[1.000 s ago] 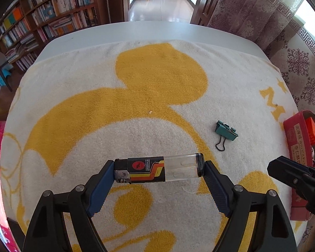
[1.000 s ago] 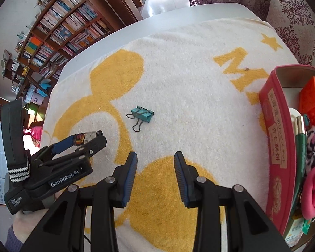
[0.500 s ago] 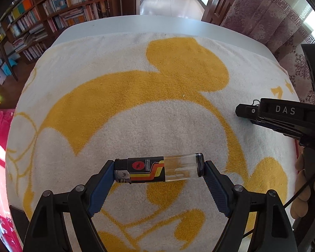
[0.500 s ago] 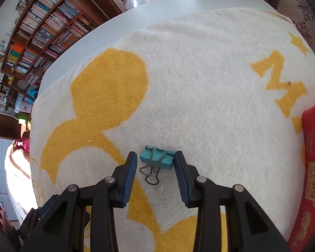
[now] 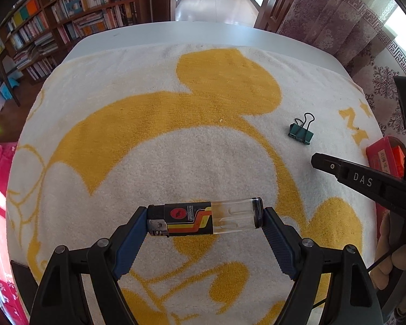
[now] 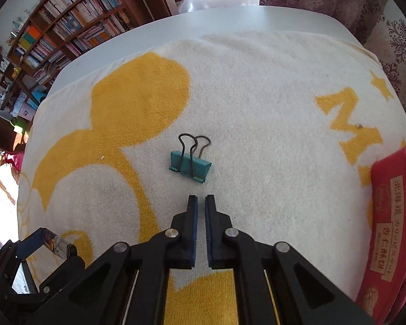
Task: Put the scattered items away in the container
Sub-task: 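Grasp the teal binder clip with the right gripper while left gripper holds the lighter, then drop the binder clip into the red tin with the right gripper while left gripper releases the lighter there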
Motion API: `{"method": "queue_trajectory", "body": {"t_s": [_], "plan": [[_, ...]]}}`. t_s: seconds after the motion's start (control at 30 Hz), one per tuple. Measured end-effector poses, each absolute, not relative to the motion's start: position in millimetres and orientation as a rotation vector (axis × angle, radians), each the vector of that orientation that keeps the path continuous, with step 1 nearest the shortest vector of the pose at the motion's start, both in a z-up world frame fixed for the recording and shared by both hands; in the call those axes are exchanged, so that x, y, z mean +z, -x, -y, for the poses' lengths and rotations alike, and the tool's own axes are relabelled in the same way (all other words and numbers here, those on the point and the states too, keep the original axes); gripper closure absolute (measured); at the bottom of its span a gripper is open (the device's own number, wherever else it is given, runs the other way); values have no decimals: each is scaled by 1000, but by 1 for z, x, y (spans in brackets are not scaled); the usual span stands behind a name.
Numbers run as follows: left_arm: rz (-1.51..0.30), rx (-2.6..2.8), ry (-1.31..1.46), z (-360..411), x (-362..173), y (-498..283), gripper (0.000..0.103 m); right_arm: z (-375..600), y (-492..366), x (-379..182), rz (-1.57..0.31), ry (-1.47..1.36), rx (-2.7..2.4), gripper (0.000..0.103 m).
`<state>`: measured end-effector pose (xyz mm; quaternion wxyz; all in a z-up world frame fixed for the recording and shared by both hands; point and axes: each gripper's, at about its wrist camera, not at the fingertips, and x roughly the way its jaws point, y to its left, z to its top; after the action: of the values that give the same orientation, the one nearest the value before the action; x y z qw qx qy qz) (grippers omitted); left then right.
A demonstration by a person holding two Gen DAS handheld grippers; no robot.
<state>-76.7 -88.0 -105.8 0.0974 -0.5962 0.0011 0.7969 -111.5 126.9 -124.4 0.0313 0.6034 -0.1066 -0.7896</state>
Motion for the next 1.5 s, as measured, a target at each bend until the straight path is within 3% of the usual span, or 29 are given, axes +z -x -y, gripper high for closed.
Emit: {"method": "queue_trajectory", "body": {"t_s": [0.2, 0.27, 0.3, 0.37, 0.4, 0.43, 0.6, 0.7, 0.8, 0.87, 0.9, 1.5], "plan": [[-6, 2348, 1763, 75, -105, 71, 18, -145, 95, -117, 434, -1802, -2414, 97], [-9, 2350, 1758, 73, -103, 68, 18, -147, 98, -117, 466, -1791, -2402, 90], [-12, 2351, 1757, 72, -102, 67, 18, -146, 100, -117, 468, -1782, -2405, 84], [-12, 2351, 1757, 73, -101, 65, 18, -141, 104, -113, 468, -1759, -2435, 35], [-10, 2353, 1759, 75, -101, 65, 18, -140, 104, -111, 464, -1748, -2466, 25], [-2, 2357, 1761, 77, -101, 65, 18, -138, 107, -110, 457, -1740, -2491, 22], [57, 2366, 1786, 88, -105, 66, 18, -123, 130, -113, 368, -1780, -2510, 22], [65, 2374, 1791, 92, -106, 66, 18, -111, 143, -122, 278, -1811, -2529, 29], [74, 2381, 1796, 97, -105, 66, 18, -100, 149, -128, 127, -1827, -2584, 44], [79, 2384, 1798, 98, -105, 67, 18, -96, 148, -129, 39, -1830, -2604, 62], [81, 2385, 1797, 98, -104, 68, 18, -97, 147, -128, 39, -1827, -2604, 64], [-16, 2336, 1684, 18, -75, 49, 18, -189, 41, -64, 362, -1684, -2638, 65]]}}
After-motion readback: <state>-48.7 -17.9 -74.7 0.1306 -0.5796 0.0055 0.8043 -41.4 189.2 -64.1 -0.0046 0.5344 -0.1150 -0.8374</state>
